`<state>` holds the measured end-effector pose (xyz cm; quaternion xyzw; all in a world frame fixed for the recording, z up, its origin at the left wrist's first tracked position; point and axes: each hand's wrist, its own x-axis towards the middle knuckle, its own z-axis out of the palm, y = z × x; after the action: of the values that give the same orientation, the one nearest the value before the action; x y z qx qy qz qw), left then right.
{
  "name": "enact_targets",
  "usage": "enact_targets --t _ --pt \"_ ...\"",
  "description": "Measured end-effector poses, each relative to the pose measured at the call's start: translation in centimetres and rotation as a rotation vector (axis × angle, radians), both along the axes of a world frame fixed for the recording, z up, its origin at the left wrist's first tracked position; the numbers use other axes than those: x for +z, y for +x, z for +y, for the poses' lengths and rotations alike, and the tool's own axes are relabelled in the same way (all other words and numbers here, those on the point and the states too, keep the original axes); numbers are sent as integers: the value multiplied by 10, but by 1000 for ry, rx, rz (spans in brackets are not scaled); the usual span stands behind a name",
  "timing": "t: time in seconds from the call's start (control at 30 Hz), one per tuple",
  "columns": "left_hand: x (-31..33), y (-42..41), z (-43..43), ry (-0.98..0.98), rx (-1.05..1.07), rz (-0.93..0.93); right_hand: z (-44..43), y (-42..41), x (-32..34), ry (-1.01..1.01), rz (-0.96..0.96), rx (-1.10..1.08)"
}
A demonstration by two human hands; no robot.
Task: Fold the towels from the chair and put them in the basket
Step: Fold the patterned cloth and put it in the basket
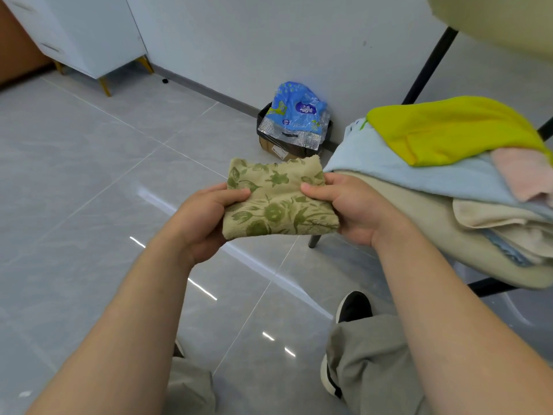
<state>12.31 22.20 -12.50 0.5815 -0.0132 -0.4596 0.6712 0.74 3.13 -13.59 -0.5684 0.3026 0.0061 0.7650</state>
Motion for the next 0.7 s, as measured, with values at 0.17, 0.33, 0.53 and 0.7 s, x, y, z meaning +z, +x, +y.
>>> enact_targets --t 0.17,0.33,0.53,0.7 --pt "4 1 2 -67 15 30 -1 -5 10 31 -92 46" --pt "6 2 4 -250 40 151 -3 -10 19 135 -202 110" --pt "9 4 5 -439 65 369 -3 -11 21 193 -335 154" --pt "7 6 5 -435 125 461 -4 -11 24 199 -302 117"
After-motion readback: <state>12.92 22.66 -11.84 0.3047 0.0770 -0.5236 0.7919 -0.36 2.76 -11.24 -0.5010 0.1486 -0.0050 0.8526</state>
